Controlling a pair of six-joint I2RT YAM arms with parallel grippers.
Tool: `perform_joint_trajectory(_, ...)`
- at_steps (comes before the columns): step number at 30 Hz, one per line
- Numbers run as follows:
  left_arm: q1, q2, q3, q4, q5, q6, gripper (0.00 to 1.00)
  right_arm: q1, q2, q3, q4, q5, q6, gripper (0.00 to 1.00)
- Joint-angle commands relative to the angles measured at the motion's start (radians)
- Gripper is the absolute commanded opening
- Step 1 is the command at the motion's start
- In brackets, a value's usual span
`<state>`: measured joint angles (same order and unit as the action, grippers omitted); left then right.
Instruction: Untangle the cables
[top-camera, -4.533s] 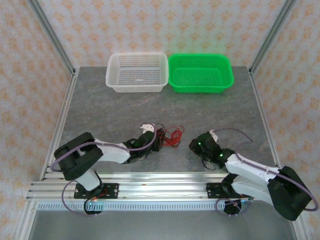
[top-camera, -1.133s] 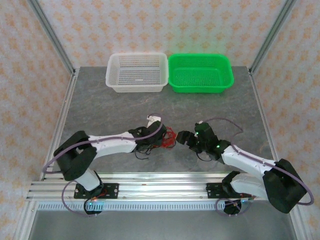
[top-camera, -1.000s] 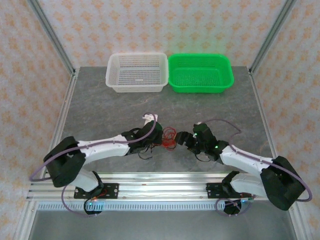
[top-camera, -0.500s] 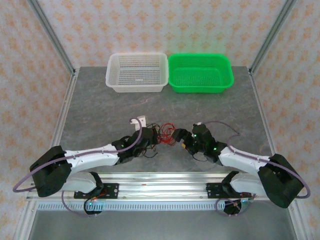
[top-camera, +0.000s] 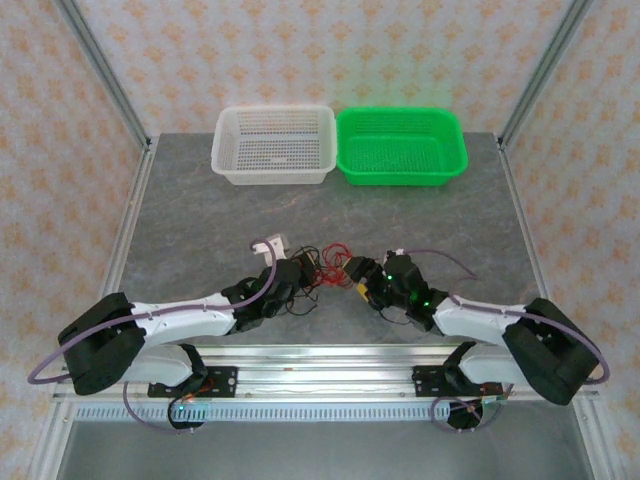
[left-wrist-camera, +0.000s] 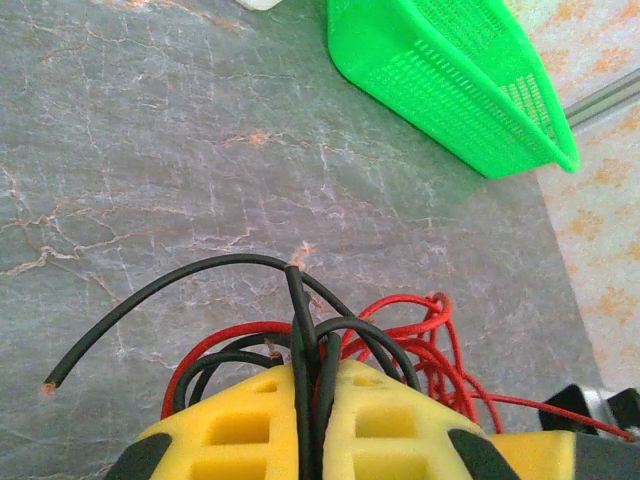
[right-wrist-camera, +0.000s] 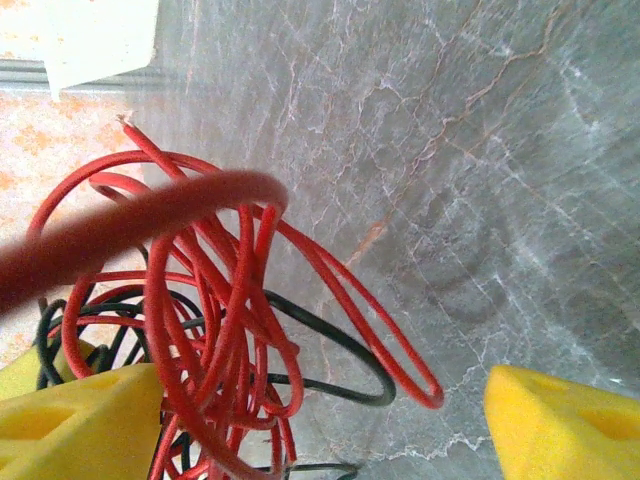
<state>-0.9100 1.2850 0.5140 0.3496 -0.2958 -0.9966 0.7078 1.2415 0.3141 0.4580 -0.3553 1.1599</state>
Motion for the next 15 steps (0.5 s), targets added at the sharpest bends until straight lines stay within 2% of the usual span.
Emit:
perform_joint_trajectory(1,-0.003,-0.021,-0.029,0.09,0.001,-0.048,0.0,0.018,0.04,0.038,0.069,0.027,-0.003,0.83)
perform_joint_trajectory(9,-0.002,-0.012,-0.056,0.137,0.02,-0.082,0.0,0.045,0.143,0.048,0.179,0.031,-0.02,0.81)
perform_joint_trajectory(15,-0.002,0.001,-0.063,0.144,0.023,-0.089,0.0,0.063,0.145,0.042,0.212,0.039,-0.087,0.8)
